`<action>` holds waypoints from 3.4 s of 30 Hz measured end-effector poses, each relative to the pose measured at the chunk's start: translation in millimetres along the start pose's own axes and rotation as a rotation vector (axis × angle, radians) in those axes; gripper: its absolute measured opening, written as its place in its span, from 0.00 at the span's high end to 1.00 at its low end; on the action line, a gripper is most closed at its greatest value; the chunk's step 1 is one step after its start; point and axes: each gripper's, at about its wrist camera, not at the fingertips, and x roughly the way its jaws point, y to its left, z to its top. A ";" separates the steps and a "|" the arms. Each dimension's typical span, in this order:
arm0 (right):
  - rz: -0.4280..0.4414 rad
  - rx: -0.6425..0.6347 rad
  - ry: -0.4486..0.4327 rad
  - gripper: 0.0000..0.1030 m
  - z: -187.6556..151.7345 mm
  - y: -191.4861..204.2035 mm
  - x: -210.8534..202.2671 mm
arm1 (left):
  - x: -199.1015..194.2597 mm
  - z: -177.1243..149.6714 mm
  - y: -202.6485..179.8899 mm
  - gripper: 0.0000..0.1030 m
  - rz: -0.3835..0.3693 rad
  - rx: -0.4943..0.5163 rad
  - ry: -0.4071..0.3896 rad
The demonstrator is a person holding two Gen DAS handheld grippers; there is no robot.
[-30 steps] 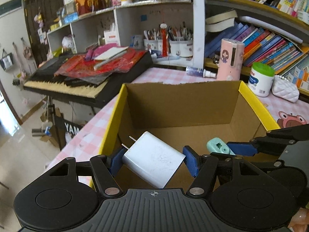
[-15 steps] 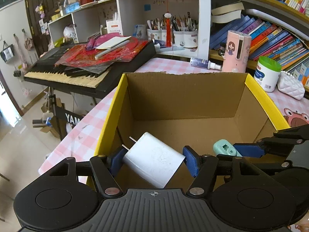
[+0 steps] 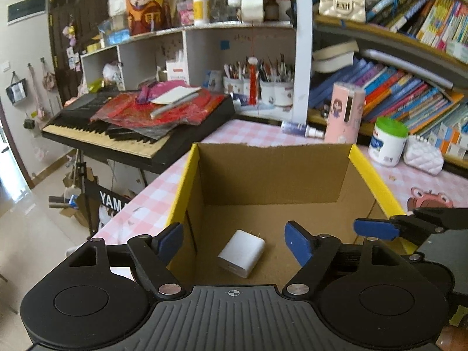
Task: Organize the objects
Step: 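Open the left tool to drop the charger into the box while the right drops the stapler, then withdraw both open tools from the box back toward the remaining toys, then grasp the grey toy car with the left tool while the right grasps the pink plush chick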
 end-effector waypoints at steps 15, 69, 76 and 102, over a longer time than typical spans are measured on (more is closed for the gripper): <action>-0.101 0.055 -0.117 0.46 -40.7 33.9 -82.0 | -69.5 -43.3 38.6 0.15 0.010 -0.099 -0.070; -0.519 0.391 0.061 0.32 -182.7 -60.8 -192.3 | -92.6 -115.1 -98.1 0.15 -0.287 0.165 0.123; -0.507 0.401 0.055 0.31 -174.2 -114.6 -185.5 | -76.1 -99.8 -140.1 0.15 -0.267 0.165 0.116; -0.418 0.366 0.105 0.22 -164.8 -250.0 -127.5 | -7.2 -85.9 -259.0 0.15 -0.222 0.191 0.201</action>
